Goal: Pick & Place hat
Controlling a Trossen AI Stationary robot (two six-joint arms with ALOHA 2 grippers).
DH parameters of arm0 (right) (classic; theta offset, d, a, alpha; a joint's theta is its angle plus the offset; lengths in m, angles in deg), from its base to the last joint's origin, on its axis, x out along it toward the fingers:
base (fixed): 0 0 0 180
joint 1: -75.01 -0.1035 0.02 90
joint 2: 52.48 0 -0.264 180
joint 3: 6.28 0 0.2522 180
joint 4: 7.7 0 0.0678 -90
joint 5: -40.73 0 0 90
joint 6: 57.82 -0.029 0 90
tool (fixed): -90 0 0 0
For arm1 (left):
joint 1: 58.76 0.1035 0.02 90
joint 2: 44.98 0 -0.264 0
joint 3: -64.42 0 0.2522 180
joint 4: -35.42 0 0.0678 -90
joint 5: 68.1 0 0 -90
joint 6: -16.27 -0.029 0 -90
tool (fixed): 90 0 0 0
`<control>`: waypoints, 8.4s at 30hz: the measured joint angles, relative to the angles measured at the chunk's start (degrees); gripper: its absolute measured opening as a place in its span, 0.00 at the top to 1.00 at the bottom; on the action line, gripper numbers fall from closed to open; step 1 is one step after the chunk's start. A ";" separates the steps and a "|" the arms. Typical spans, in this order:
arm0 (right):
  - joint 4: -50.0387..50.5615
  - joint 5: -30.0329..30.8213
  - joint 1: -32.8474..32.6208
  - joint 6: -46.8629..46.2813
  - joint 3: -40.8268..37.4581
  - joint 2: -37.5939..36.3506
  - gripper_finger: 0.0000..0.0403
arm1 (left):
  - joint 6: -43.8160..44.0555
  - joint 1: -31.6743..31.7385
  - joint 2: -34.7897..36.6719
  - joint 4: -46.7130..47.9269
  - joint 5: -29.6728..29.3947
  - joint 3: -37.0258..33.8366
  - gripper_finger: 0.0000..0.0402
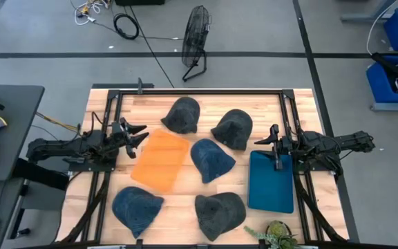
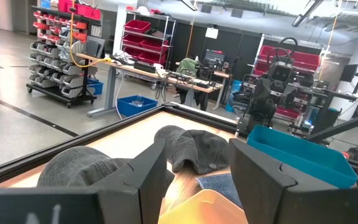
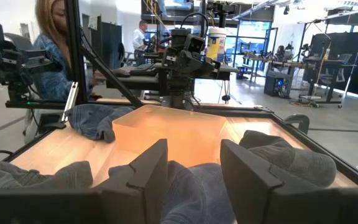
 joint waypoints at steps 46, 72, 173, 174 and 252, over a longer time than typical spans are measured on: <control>0.01 0.01 0.00 0.00 0.00 0.01 0.62 | -0.01 0.00 0.00 0.00 0.02 0.01 0.56; 0.00 0.01 0.01 0.00 0.00 0.00 0.62 | 0.01 0.00 0.00 0.00 0.02 -0.01 0.56; 9.62 7.88 21.30 -22.61 20.02 44.10 0.59 | -4.53 0.13 -16.34 -2.42 -12.87 20.10 0.56; 8.95 7.90 21.62 -22.92 20.02 46.20 0.59 | -4.45 0.13 -18.36 -1.60 -12.98 21.32 0.56; 73.01 -4.49 -14.83 -62.53 45.02 58.85 0.99 | -1.87 0.07 -33.75 -2.93 -10.33 26.24 0.56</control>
